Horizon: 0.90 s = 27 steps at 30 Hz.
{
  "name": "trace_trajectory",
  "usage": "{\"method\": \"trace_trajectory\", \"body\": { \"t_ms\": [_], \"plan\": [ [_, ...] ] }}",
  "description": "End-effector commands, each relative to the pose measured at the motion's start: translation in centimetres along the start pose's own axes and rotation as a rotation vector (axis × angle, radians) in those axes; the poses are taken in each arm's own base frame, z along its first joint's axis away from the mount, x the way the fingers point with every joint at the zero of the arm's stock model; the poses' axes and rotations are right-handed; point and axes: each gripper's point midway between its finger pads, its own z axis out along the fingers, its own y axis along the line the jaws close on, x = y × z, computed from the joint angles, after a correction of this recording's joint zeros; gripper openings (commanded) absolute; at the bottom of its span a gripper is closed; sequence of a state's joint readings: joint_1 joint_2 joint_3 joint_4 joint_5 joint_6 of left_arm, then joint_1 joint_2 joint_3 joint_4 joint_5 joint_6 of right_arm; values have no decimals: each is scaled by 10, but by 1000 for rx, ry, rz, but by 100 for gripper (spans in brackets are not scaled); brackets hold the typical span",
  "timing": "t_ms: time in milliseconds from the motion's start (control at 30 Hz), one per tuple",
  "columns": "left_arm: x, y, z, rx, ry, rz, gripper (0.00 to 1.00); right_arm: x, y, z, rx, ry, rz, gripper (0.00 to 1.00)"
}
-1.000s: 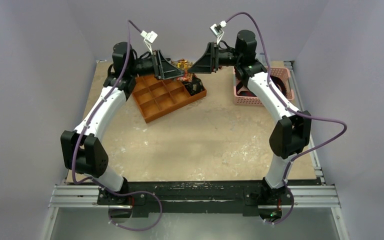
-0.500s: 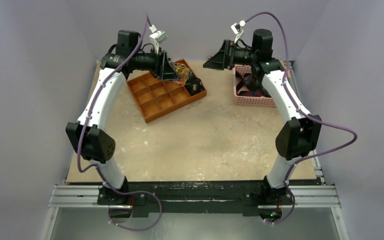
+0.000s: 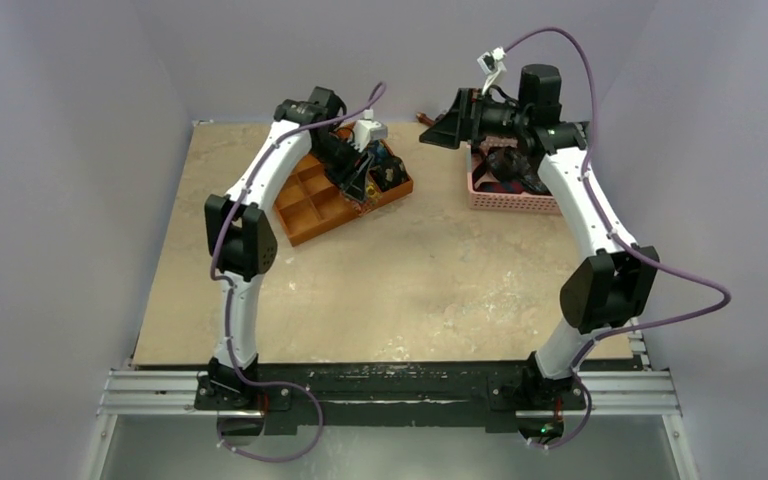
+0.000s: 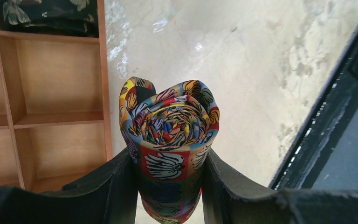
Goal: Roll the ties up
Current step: Place the tie in the storage box.
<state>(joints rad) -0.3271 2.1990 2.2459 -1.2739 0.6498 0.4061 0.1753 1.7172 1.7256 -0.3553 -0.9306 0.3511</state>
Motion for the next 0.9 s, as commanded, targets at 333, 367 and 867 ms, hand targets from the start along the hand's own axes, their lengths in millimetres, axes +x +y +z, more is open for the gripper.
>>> {"method": "trace_trajectory", "body": {
  "t_ms": [333, 367, 867],
  "plan": [
    [2, 73, 30, -238, 80, 97, 0, -4, 4, -21, 50, -36, -52, 98],
    [3, 78, 32, -255, 83, 104, 0, -5, 4, -22, 53, -37, -53, 98],
    [-14, 105, 58, -355, 75, 294, 0, -1, -1, -22, 61, -33, -36, 98]
  ]
}}
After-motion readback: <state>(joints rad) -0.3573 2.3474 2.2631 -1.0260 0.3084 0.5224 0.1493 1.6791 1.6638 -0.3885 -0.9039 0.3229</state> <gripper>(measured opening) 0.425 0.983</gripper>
